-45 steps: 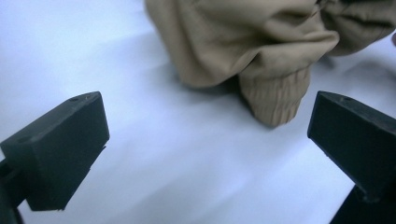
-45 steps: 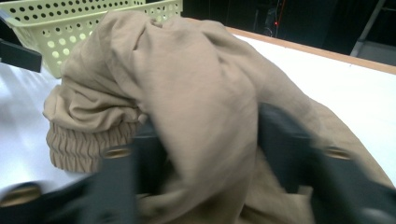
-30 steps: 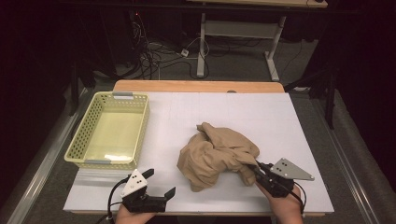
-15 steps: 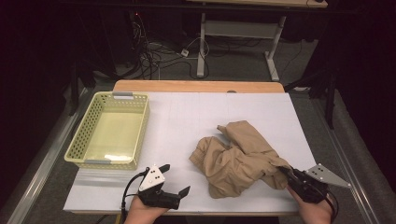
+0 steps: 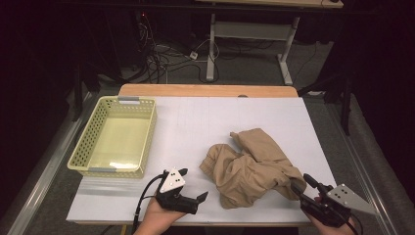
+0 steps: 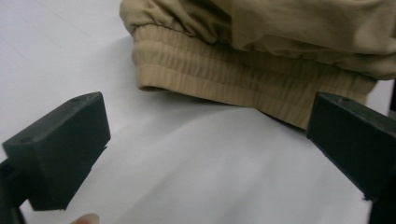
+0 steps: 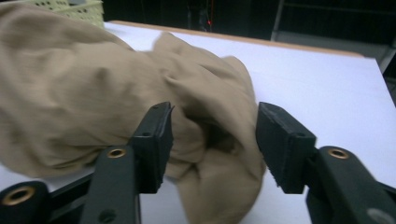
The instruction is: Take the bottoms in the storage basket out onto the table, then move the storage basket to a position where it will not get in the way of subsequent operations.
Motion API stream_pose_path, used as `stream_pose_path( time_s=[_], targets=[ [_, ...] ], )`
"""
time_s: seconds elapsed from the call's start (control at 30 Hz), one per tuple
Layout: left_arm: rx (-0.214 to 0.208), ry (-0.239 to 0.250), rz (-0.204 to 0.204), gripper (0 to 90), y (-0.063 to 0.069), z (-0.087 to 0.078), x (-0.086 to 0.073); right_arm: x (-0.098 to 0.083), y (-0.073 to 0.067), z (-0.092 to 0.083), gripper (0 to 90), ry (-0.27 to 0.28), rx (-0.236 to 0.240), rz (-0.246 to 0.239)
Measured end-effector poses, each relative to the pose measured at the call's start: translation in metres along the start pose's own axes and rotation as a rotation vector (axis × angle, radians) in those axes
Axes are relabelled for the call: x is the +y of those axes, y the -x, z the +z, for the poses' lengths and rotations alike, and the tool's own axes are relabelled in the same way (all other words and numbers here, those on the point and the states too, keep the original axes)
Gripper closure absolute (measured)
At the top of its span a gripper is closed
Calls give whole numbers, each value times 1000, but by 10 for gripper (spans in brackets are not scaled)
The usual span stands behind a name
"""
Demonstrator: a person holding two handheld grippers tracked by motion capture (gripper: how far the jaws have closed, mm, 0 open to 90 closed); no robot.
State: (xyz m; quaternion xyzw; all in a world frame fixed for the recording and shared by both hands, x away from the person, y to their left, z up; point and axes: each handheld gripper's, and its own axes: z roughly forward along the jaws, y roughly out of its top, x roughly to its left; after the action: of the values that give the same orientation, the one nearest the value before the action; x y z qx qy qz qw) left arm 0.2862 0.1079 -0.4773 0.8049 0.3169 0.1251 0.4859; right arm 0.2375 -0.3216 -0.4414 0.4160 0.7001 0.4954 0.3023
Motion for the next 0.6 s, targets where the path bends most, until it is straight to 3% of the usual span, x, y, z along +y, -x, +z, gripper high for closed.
stream_pose_path(
  time_s=[0.17, 0.3, 0.47, 0.6],
  targets=[
    [30, 5, -22, 0, -14, 5, 2, 7, -26, -14, 421, 33, 36, -59],
    [54, 12, 6, 0, -15, 9, 4, 12, -53, -15, 410, 44, 97, -113],
    [101, 22, 12, 0, -19, 3, 9, 6, -90, 5, 393, -19, 189, -178],
    [100, -20, 20, 0, -20, 1, 5, -2, -113, 26, 341, -103, 223, -242]
  ],
)
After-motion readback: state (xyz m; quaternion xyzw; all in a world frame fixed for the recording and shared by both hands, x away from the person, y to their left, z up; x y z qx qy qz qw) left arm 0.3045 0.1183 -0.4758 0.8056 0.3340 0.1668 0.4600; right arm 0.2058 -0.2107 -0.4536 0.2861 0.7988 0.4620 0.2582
